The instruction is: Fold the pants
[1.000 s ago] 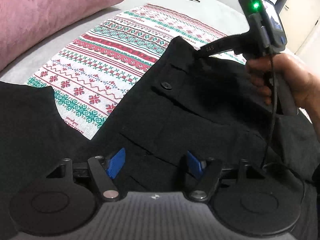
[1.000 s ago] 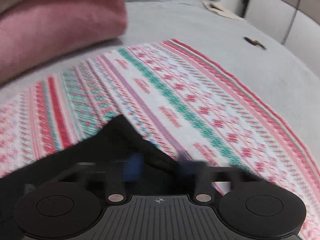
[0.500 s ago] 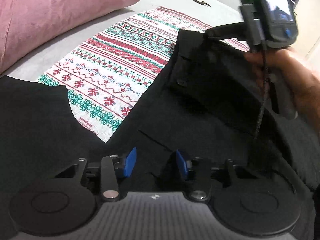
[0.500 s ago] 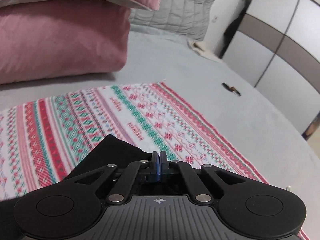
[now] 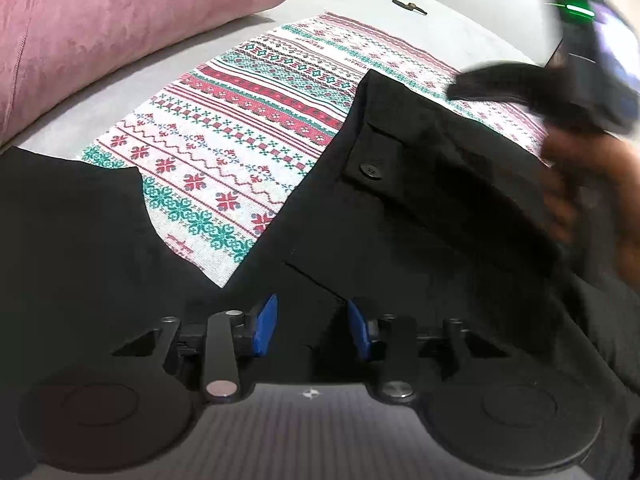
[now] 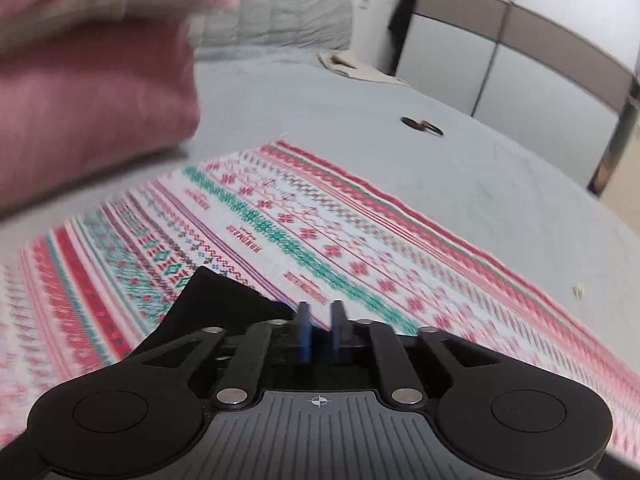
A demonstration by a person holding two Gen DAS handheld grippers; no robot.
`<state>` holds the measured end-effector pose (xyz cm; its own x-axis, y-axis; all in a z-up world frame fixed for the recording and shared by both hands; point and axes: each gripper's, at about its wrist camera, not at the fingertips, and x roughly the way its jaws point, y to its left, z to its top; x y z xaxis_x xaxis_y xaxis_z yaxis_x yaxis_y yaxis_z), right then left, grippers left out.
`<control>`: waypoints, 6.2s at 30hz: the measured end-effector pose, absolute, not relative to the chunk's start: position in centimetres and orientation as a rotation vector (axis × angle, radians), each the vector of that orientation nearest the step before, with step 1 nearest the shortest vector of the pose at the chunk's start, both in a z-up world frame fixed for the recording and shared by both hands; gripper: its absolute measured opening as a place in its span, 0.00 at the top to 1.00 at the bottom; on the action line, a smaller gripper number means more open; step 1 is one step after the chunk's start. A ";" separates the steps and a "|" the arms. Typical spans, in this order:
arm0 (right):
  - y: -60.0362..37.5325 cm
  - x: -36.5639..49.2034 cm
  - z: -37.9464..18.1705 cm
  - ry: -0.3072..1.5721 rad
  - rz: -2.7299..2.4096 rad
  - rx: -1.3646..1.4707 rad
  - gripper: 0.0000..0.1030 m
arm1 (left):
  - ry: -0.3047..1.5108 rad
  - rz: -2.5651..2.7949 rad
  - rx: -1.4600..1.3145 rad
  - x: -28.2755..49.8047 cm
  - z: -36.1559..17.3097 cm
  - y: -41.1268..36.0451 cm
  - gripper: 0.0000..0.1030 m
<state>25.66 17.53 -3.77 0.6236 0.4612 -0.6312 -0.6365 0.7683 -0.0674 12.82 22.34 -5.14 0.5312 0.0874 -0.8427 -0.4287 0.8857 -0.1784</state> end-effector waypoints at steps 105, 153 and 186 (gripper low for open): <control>-38.4 7.4 -7.1 1.072 -0.125 0.542 0.94 | 0.765 0.121 -0.640 17.5 -2.8 16.0 0.00; -56.4 2.2 -1.6 0.762 -0.445 0.620 1.00 | 0.765 0.157 -0.830 9.4 -1.1 21.7 0.75; -52.4 -1.9 -4.0 0.835 -0.556 0.477 0.99 | 0.800 0.165 -0.798 1.9 -5.7 22.9 0.74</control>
<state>-1.92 -52.35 -4.05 0.5466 -0.2690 -0.7930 0.6276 0.7585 0.1753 1.92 22.86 -5.75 0.7015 -0.1546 -0.6957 -0.4169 0.7027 -0.5765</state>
